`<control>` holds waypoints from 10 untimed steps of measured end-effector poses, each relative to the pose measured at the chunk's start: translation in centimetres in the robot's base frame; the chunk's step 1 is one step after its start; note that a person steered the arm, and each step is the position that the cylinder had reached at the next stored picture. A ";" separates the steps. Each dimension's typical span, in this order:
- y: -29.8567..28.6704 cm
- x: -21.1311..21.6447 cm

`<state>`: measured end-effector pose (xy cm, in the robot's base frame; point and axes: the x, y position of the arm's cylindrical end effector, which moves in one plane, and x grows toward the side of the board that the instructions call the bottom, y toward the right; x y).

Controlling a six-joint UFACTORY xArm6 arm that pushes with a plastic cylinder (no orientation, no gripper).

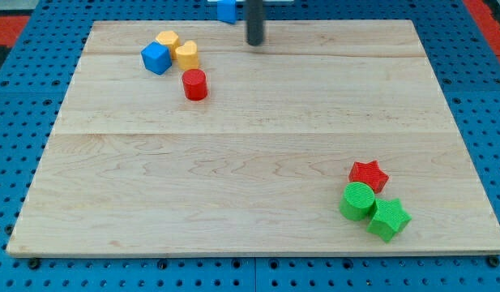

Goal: Place the blue cube diagonal to the red circle

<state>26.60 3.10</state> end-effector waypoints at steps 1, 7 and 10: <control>1.8 0.3; -18.8 7.5; -18.9 7.9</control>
<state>34.47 -15.78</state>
